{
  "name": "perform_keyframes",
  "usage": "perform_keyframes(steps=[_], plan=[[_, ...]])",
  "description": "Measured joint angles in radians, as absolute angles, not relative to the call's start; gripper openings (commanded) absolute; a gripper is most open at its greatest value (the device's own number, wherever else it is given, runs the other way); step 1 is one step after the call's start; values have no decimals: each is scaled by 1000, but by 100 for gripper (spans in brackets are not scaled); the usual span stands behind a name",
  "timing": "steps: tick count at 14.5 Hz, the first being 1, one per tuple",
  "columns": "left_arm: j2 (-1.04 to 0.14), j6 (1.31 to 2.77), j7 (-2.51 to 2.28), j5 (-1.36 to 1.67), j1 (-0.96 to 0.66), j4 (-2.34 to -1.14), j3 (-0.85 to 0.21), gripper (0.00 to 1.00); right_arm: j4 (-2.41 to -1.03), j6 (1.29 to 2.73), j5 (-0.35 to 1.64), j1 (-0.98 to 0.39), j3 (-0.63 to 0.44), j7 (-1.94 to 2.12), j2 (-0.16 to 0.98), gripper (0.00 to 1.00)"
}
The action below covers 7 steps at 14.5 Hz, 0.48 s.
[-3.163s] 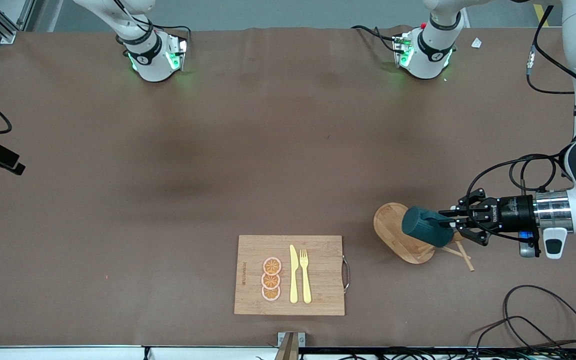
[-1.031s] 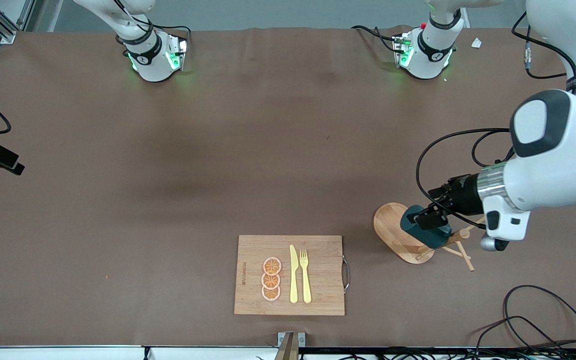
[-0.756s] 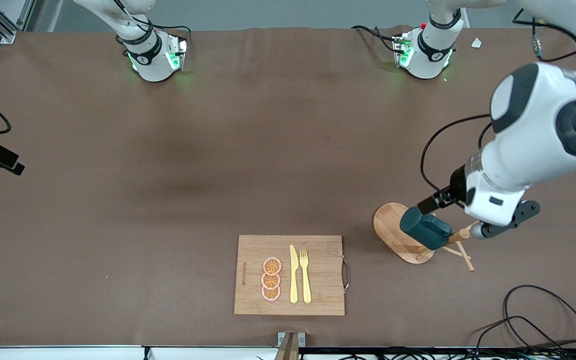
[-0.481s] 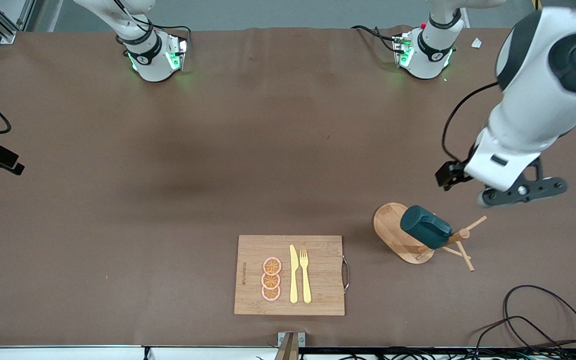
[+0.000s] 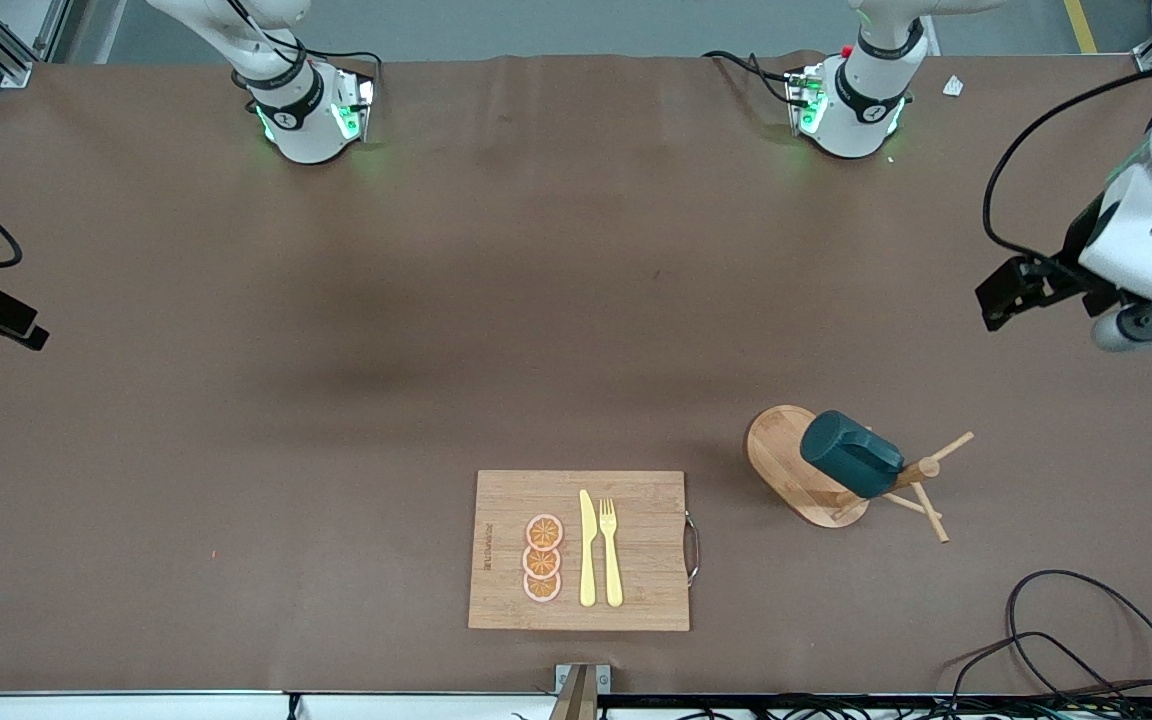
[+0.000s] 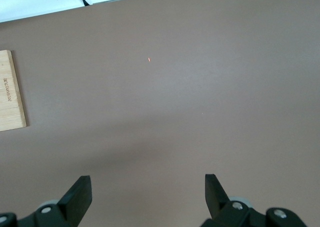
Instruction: Pass cup and hang on rack
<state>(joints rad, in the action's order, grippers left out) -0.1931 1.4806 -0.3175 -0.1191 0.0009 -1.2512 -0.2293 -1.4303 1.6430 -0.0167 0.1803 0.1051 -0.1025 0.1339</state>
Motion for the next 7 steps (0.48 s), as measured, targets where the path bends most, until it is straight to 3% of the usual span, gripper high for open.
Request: perform_keyframes(steps=[4,7], plan=[[-88,1467,-209,10,-2,-1356,-113,100,-1430,1643,-17,180,105,-103,134,100],[-3,1468,-146,36,1,-1474,-83,100,-1430,1643,-17,180,105,-103,134,100]])
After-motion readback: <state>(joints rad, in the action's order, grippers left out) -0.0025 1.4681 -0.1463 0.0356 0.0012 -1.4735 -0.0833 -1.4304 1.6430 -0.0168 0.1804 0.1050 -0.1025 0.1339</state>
